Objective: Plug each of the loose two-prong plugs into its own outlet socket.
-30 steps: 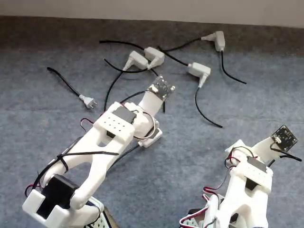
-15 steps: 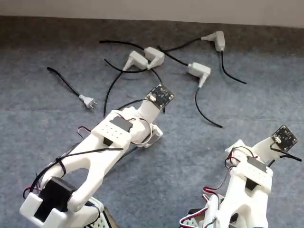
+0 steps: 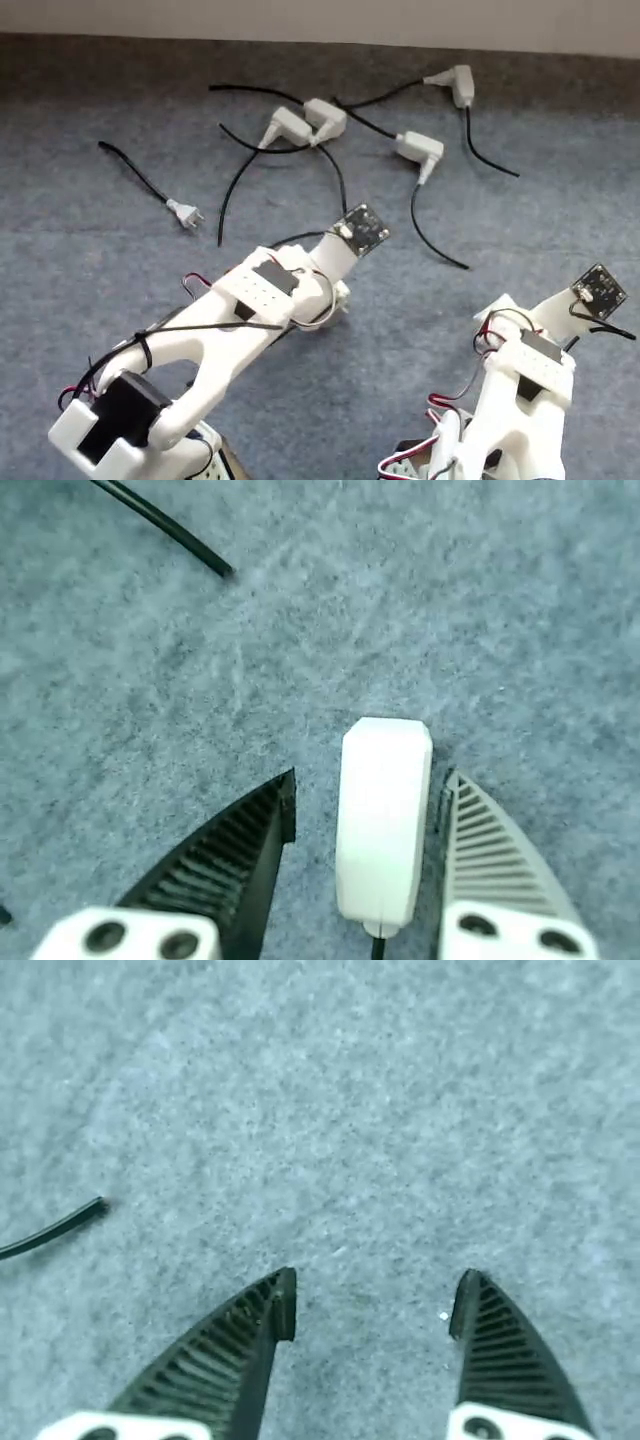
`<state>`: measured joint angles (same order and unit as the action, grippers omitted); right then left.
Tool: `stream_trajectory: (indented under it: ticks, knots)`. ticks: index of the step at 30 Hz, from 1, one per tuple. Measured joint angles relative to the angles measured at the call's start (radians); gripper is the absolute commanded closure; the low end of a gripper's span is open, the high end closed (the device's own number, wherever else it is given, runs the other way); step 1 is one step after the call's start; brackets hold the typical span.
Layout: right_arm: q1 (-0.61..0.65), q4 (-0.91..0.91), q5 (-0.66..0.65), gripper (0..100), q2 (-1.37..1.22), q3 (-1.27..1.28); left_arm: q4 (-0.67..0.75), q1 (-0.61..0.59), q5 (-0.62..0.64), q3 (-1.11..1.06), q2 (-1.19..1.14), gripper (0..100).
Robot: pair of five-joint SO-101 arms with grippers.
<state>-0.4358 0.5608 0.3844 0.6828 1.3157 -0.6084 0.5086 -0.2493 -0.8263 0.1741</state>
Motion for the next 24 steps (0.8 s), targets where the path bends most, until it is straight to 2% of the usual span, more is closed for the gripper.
stream_trajectory:
  ticks: [6, 9, 16, 24]
  knots:
    - [0.0, 0.0, 0.0, 75.1, 0.0, 0.0, -0.035, 0.005, 0.002, 0.0, 0.0, 92]
    - [0.0, 0.0, 0.0, 75.1, 0.0, 0.0, -0.054, 0.003, -0.008, 0.0, 0.0, 95]
    - [0.0, 0.0, 0.0, 75.1, 0.0, 0.0, -0.071, -0.003, -0.14, 0.009, 0.0, 99]
    - [0.0, 0.0, 0.0, 75.1, 0.0, 0.0, -0.121, -0.178, -0.322, 0.15, 0.0, 99]
